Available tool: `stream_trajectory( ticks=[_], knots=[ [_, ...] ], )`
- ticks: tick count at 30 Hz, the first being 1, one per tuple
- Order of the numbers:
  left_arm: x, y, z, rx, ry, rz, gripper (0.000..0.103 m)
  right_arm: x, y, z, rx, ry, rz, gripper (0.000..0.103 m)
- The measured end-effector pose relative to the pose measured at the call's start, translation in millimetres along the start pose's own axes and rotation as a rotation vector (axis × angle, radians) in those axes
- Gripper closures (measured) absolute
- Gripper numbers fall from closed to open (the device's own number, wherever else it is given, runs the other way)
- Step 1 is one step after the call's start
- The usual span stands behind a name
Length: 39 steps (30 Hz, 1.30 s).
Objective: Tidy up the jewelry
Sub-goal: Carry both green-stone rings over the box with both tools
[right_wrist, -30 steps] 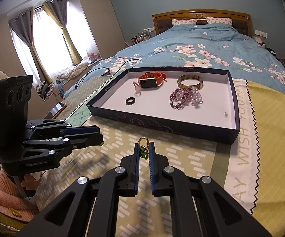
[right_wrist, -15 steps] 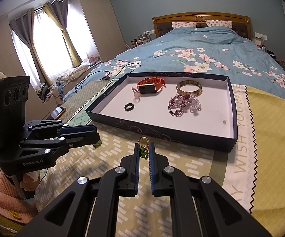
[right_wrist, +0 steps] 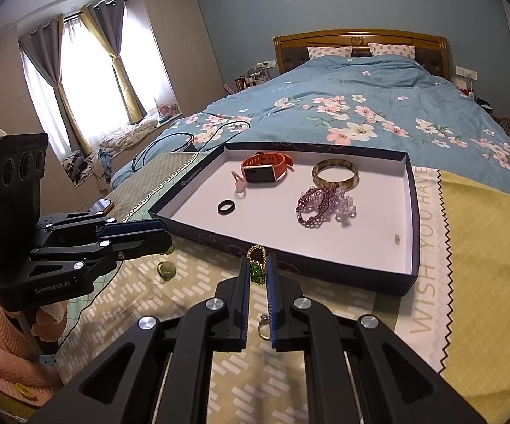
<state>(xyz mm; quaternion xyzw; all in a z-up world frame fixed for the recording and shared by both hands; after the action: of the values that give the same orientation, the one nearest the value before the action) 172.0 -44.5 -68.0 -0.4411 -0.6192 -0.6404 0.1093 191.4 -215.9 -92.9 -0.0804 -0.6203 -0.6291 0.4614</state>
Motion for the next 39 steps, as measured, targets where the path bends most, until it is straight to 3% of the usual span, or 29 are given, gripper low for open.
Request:
stream_trajectory(
  ticks=[39],
  knots=[
    [-20.0, 37.9, 15.9, 0.017, 0.053, -0.029, 0.085, -17.1, 35.0, -21.6, 0.015, -0.026, -0.002, 0.096]
  ],
)
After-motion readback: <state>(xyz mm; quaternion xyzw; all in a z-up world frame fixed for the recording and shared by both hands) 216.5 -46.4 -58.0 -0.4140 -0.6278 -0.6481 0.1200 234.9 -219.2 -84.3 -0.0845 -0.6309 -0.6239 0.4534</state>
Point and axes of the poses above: each gripper's, at about its wrist camera, not at the fingertips, and x roughly against the way its jaws point, z to its left, y to its top, the point moved 1 cm from there along -x, roughly the way its jaws point, and after that the axes turned 5 degrees about z, right-handed, at the moved point
